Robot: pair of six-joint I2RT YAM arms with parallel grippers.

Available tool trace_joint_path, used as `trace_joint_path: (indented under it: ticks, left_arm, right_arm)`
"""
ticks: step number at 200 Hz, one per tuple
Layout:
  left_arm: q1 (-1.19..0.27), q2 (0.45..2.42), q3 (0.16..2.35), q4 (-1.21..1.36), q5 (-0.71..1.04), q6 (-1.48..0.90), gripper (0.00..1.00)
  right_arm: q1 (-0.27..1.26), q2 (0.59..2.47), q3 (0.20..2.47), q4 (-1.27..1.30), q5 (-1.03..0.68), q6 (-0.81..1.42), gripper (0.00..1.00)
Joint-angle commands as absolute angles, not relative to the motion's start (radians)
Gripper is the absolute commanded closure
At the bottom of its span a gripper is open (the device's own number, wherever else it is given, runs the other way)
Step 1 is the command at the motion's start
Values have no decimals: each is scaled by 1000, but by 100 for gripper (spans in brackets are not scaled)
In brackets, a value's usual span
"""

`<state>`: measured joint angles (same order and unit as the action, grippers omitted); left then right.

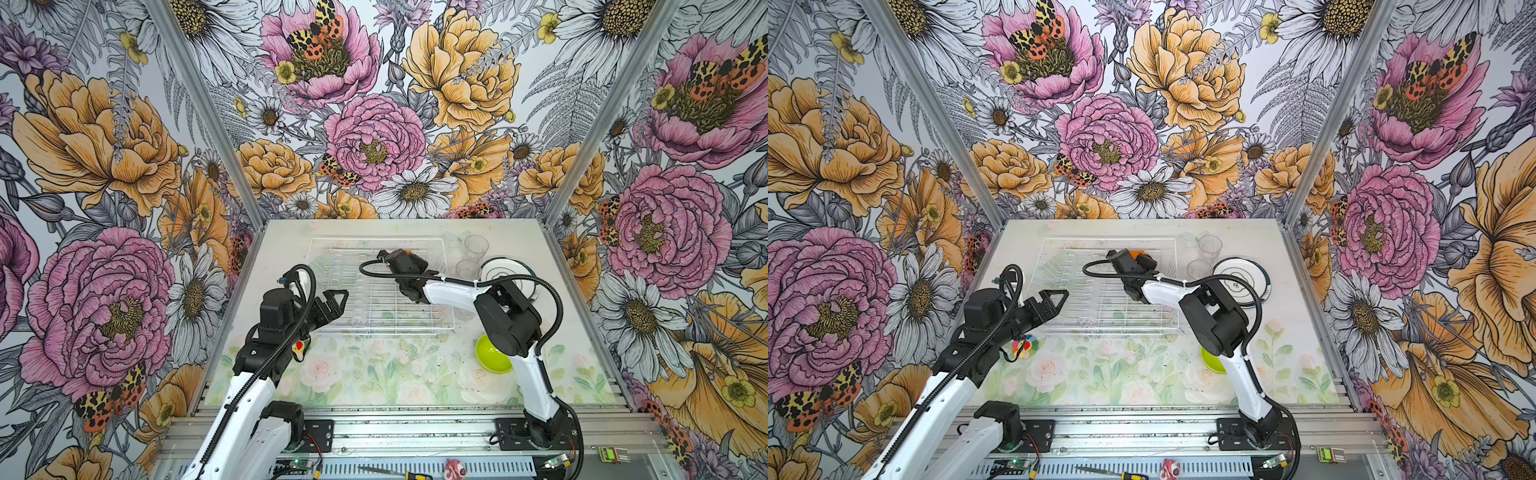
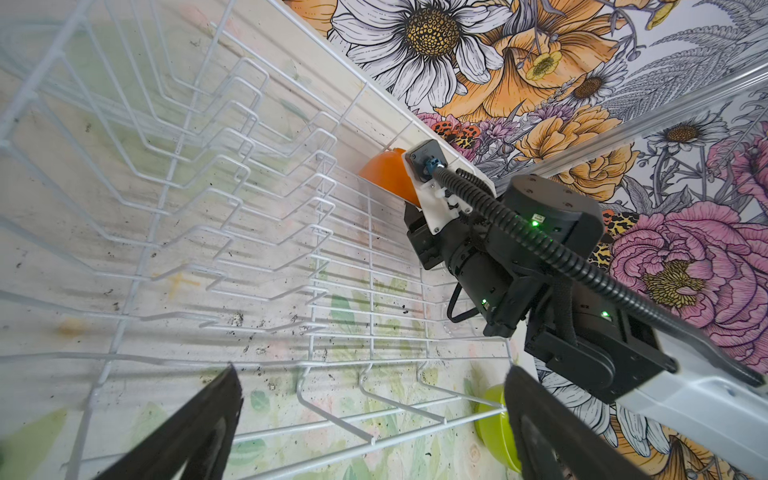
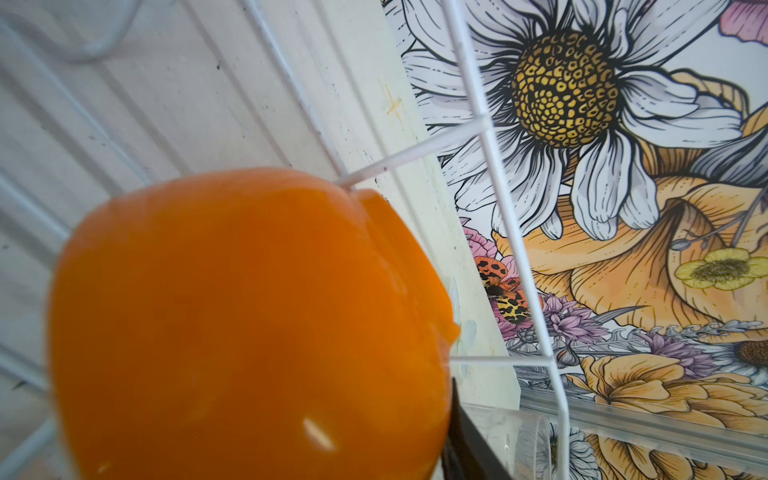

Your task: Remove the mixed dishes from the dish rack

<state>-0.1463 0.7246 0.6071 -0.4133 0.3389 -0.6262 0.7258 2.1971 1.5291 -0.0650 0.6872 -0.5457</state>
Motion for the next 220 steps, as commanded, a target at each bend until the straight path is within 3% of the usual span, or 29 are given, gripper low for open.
trace_joint_path:
  ticks: [1,24,69,84,120,220]
  left_arm:
    - [-135,729,597,-386,359,-618,1]
    - [-135,735,597,-385,362,-618,1]
    - [-133,744,596,-385,360,-618,1]
    - [-130,747,595,-382,361,-618,1]
    - [-127,753,595,-377,366,-620,1]
    - [-124,746,603,-377,380,-617,1]
  right_arm:
    - [729,2161,1505,64,644,-606,52]
    - [727,2176,1498,99,634,-635,54]
    - [727,2172,1468,165,608,-680,75]
    - [727,2161,1457,180,603,-681,87]
    - [727,2144,1444,211,621,-692,96]
    - [738,1951,1390,194,607,-544,100]
